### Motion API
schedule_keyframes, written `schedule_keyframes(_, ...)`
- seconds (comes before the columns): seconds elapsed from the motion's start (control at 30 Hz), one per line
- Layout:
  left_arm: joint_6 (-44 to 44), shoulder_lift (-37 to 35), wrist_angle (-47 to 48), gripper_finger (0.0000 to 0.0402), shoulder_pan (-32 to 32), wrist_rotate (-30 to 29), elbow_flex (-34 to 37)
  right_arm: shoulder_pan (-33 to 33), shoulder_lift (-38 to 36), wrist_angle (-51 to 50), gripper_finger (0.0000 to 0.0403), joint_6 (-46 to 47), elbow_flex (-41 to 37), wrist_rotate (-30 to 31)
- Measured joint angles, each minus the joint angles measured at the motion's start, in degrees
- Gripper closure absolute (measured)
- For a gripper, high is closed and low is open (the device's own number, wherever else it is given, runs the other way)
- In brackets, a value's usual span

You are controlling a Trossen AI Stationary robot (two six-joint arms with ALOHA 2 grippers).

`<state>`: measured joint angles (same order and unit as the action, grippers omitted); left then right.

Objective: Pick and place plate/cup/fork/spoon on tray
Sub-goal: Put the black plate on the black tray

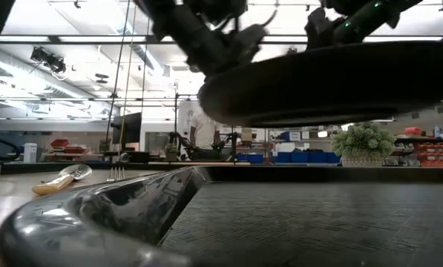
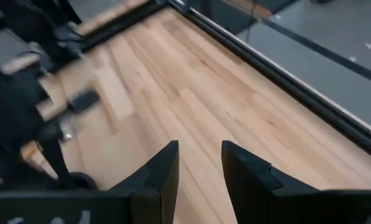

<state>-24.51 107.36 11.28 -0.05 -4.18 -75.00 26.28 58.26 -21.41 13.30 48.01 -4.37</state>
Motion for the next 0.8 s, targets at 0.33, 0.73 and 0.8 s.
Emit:
schedule_keyframes(0.33, -5.07, 15.69, 8.63, 0.0391, -6.23, -2.75, -19.64, -2.42, -9.79, 1.22, 0.0275, 1.71, 0.00, -0.25)
schedule_keyframes(0.73, -8.20, 30.85, 17.37, 0.0391, -9.56, -4.12, -42.72, -6.38, -12.22, 1.10, 0.0275, 3.09, 0.00, -0.27)
schedule_keyframes(0.8, -9.30, 32.23, 17.40, 0.0391, -9.98, -4.98, -44.39, -7.02, -12.20, 0.85, 0.0275, 3.09, 0.00, -0.26)
